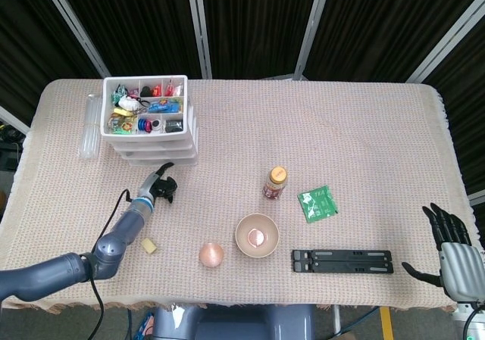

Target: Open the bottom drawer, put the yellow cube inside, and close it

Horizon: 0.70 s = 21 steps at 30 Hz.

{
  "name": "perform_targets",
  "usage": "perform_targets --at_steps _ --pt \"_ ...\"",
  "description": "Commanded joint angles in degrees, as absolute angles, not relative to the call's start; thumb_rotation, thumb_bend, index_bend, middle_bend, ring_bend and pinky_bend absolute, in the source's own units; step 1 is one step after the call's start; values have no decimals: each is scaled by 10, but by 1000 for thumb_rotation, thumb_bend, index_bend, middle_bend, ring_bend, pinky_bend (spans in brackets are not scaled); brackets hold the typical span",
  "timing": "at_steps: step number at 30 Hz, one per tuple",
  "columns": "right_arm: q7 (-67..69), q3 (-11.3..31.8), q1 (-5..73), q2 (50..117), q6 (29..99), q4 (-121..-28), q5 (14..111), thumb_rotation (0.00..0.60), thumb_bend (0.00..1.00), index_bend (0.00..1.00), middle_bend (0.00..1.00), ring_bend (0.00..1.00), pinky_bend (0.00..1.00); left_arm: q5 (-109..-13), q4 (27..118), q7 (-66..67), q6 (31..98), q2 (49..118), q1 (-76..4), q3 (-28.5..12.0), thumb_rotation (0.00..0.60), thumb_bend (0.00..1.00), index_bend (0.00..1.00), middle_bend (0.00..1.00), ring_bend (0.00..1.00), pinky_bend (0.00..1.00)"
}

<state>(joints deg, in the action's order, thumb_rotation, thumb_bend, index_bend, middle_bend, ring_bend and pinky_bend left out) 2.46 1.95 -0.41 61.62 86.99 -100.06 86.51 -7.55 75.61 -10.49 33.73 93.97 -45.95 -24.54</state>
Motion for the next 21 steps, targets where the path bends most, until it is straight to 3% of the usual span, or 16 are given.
perform_targets --at_steps 1,21 --pt "25 19 -4 616 870 -1000 865 600 0 54 0 0 0 -77 758 -106 337 939 -460 -244 600 1000 142 939 884 716" --pt "23 20 -5 616 873 -1002 867 600 0 54 0 0 0 -125 854 -114 368 897 -428 -219 600 1000 156 939 885 716"
